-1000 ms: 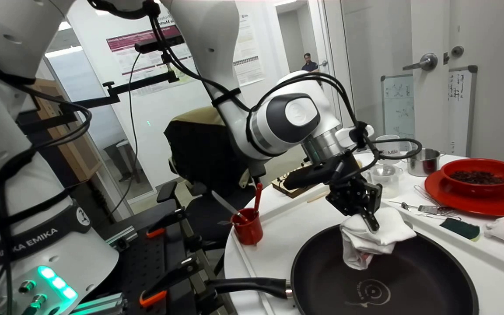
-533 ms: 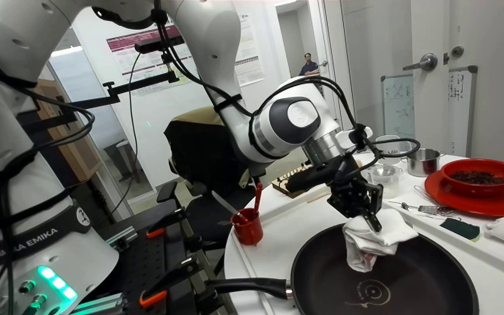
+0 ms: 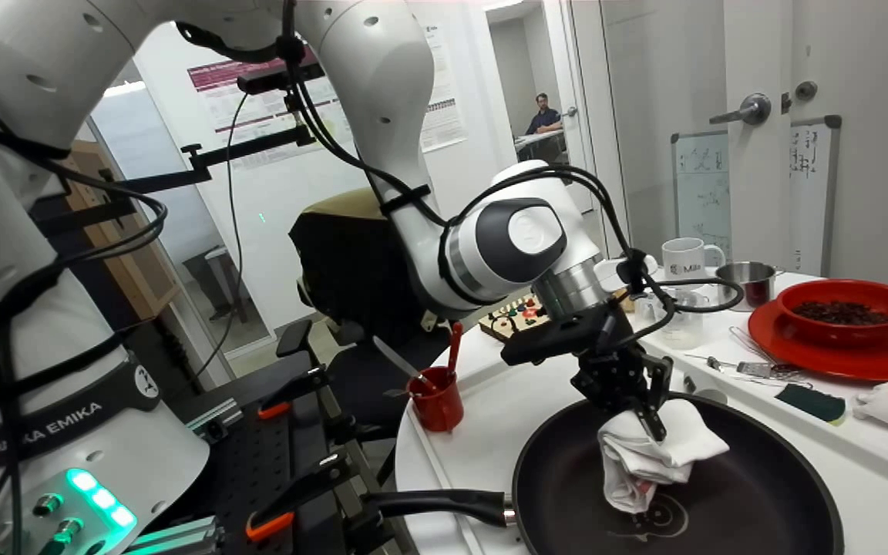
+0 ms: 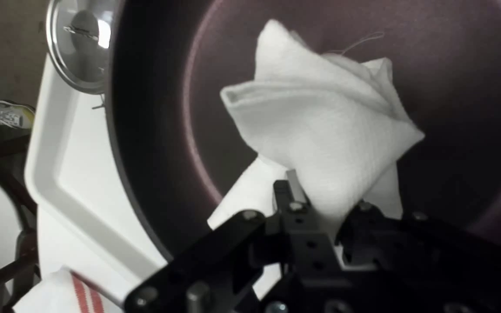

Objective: Use the cloth to wipe the frying pan.

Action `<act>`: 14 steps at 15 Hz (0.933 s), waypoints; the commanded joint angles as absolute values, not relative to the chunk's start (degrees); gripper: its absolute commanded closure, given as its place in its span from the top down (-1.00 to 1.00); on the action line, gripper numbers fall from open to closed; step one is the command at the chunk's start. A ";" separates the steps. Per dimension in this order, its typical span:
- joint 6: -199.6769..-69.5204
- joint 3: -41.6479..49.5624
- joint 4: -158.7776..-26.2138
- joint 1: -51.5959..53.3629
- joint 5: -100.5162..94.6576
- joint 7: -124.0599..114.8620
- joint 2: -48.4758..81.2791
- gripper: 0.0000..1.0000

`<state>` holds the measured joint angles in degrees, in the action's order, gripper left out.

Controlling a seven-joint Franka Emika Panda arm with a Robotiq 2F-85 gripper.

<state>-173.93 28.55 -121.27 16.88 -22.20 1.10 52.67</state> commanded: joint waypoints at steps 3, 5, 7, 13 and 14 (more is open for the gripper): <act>-173.61 20.48 -119.48 9.41 -23.11 9.82 53.30 -0.86; -173.28 18.92 -119.59 7.70 -23.34 12.01 53.02 -0.86; -173.11 17.90 -120.05 6.31 -23.57 13.94 52.42 -0.86; -174.11 16.36 -124.03 4.72 -26.32 19.70 49.14 -0.86; -174.33 16.55 -124.79 4.96 -27.00 20.35 48.62 -0.86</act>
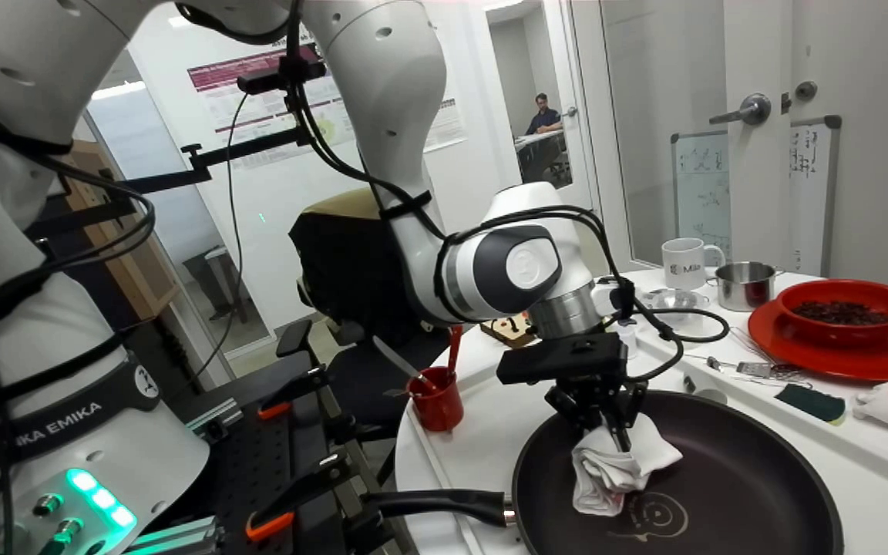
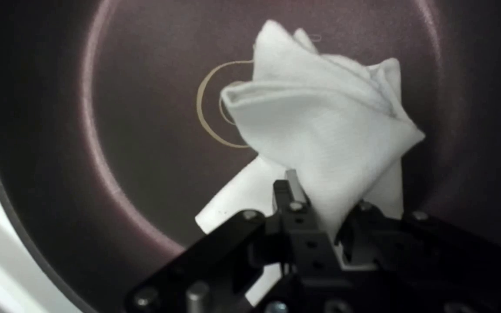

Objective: Use the cloth to wipe the frying pan.

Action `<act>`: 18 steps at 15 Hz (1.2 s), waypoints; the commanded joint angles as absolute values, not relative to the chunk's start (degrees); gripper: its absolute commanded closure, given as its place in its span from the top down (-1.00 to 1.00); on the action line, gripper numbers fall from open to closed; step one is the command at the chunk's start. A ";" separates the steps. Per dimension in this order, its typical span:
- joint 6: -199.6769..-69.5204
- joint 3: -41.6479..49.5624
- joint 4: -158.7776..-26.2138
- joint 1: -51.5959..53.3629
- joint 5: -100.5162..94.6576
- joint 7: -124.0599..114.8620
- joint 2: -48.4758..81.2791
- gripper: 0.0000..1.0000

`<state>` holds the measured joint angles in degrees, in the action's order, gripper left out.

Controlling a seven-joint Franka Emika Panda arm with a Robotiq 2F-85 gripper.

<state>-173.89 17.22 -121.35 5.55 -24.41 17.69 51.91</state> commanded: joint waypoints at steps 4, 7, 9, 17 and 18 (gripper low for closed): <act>-174.91 17.83 -128.02 6.00 -29.92 22.33 46.28 -0.86; -175.25 19.55 -129.63 6.56 -32.09 23.03 45.54 -0.86; -175.93 21.61 -129.85 7.57 -33.28 22.51 45.99 -0.86; -176.05 25.59 -128.95 7.34 -34.58 21.25 47.64 -0.86; -176.26 25.77 -128.95 7.60 -34.70 21.28 47.40 -0.85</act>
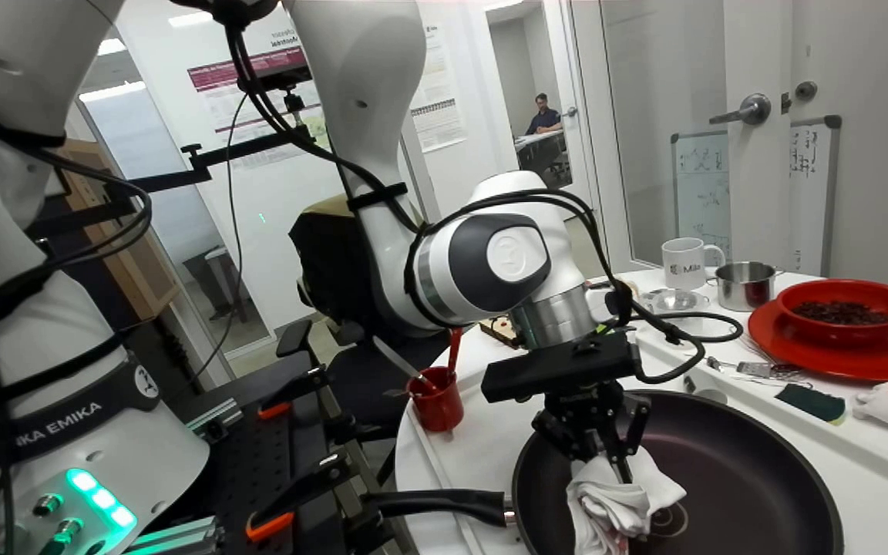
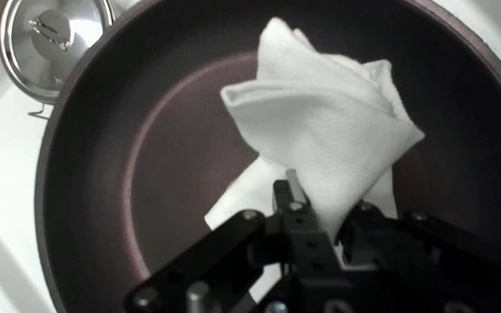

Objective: Use the cloth to wipe the frying pan.

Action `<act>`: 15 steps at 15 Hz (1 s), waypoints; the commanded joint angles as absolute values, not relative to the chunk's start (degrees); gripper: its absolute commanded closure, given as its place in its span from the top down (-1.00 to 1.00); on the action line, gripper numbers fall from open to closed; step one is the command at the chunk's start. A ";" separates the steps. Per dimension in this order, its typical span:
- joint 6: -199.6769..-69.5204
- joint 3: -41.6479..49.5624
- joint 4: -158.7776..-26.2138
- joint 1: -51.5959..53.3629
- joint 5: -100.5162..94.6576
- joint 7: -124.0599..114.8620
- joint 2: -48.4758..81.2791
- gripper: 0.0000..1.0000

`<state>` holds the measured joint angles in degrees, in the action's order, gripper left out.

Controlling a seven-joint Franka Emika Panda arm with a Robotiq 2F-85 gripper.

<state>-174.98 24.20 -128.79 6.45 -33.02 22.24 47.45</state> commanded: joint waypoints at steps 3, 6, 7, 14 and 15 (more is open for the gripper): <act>-175.03 24.46 -128.58 6.13 -33.89 21.72 47.34 -0.70; -175.03 24.49 -128.57 6.32 -33.91 21.71 47.34 -0.70; -175.04 24.49 -128.57 6.35 -33.91 21.70 47.34 -0.84; -176.29 25.64 -128.39 6.11 -37.97 22.88 50.34 -0.85; -176.22 25.82 -128.10 5.63 -38.11 22.77 50.76 -0.85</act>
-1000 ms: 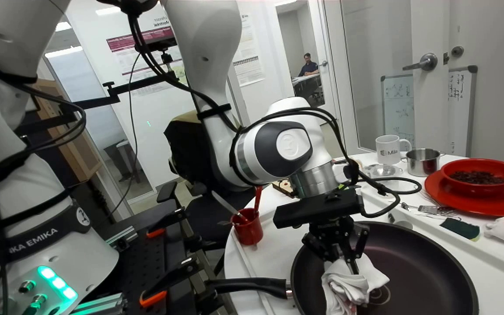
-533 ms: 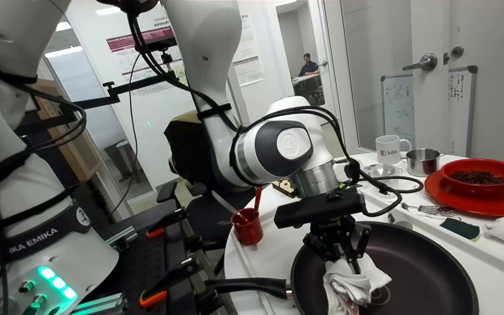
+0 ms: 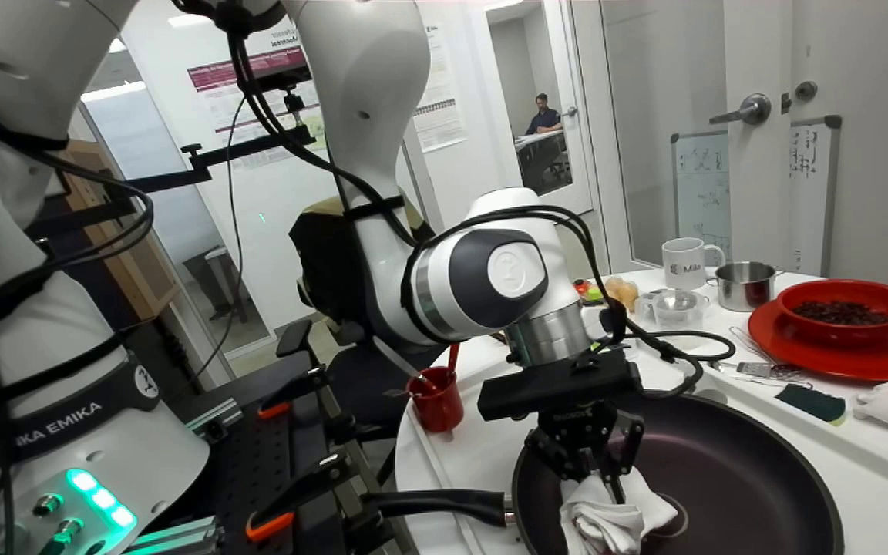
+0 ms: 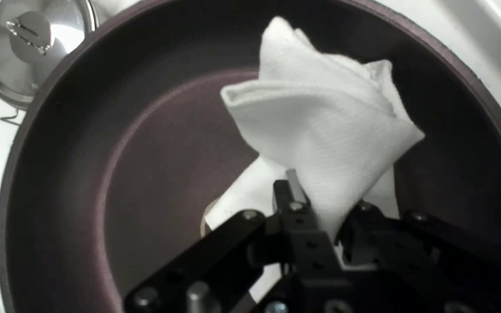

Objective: Use the cloth to wipe the frying pan.

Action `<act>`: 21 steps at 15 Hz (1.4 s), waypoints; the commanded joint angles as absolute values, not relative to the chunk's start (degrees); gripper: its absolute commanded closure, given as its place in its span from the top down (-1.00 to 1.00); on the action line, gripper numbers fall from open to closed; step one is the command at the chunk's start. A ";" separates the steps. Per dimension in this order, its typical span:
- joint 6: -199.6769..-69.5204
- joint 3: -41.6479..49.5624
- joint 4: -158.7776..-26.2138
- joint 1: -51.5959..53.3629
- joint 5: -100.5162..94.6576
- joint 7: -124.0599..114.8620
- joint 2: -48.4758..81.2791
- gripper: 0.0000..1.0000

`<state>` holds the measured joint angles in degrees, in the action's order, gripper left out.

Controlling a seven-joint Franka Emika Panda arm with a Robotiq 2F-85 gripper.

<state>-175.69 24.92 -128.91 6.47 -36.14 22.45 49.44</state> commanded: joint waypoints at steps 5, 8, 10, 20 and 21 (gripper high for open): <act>-178.02 27.76 -126.43 4.55 -37.46 21.43 52.75 -0.85; -180.20 29.76 -125.03 4.96 -36.50 20.01 54.26 -0.86; -180.79 30.52 -123.64 4.71 -35.33 19.10 55.44 -0.86; -178.51 29.81 -117.18 2.14 -26.73 15.33 59.38 -0.85; -178.10 29.50 -116.56 1.85 -25.63 15.11 59.55 -0.85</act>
